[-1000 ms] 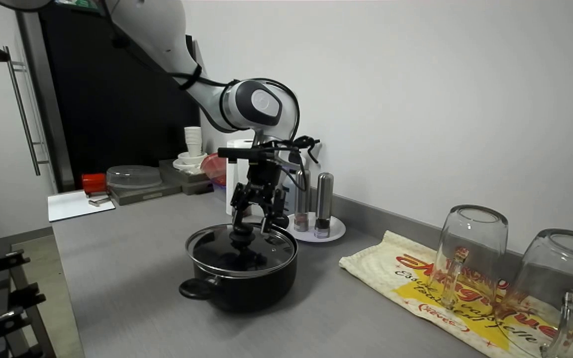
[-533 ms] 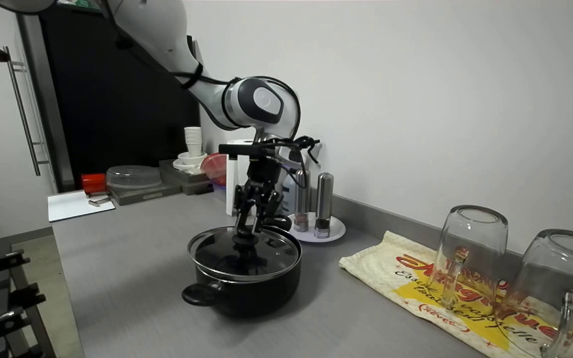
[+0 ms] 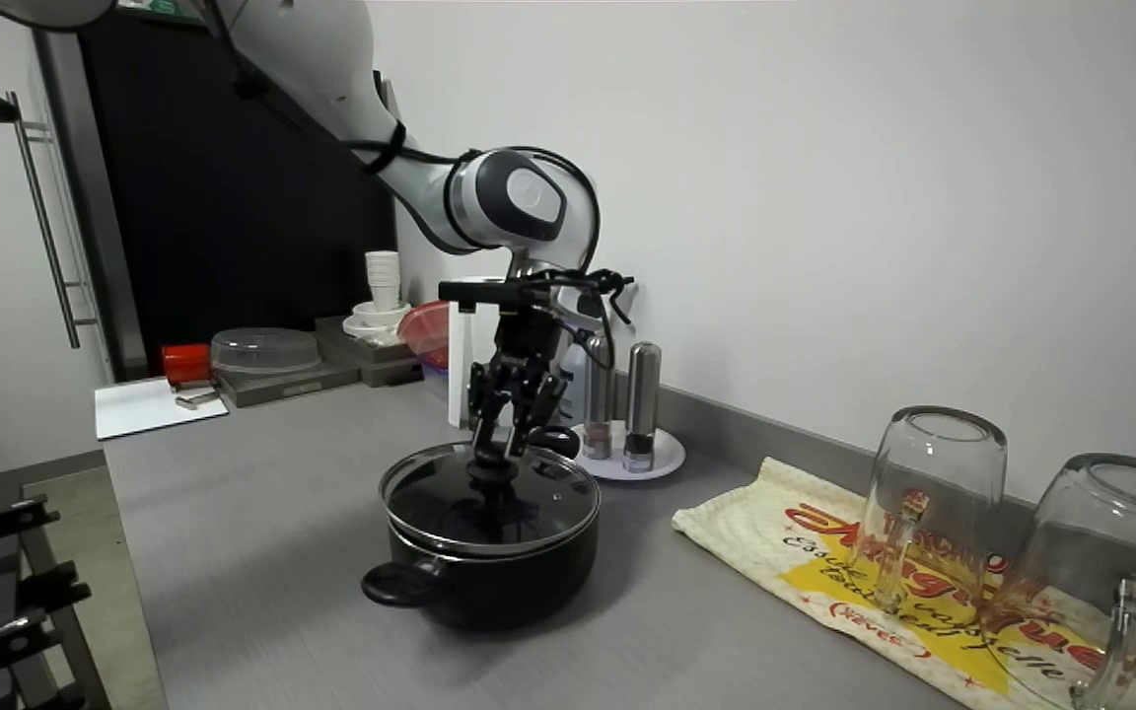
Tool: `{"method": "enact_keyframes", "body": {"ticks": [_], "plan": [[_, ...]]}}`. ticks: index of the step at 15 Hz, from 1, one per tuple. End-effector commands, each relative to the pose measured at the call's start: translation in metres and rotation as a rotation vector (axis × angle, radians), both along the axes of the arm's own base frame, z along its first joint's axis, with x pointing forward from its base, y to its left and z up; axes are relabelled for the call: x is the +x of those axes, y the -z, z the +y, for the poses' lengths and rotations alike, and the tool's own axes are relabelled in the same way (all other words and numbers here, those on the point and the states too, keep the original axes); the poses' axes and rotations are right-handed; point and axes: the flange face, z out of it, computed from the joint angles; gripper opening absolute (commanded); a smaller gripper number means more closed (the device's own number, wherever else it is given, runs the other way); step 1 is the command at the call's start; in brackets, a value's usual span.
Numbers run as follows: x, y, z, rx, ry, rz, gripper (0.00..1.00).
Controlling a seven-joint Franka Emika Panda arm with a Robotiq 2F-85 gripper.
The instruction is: Remove the glass lid from the top of the black pot
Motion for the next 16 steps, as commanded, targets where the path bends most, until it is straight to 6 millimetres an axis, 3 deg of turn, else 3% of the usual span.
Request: {"method": "enact_keyframes", "body": {"ticks": [1,5,8,13,16], "plan": [[0.015,-0.050,0.016,0.018,-0.056,-0.055,0.24],[0.023,-0.099,0.045,0.043,-0.142,-0.125,0.24],[0.022,-0.137,0.083,0.068,-0.242,-0.170,0.24],[0.011,-0.166,0.178,0.094,-0.483,-0.204,0.24],[0.001,-0.167,0.246,0.086,-0.571,-0.265,0.24]]}}
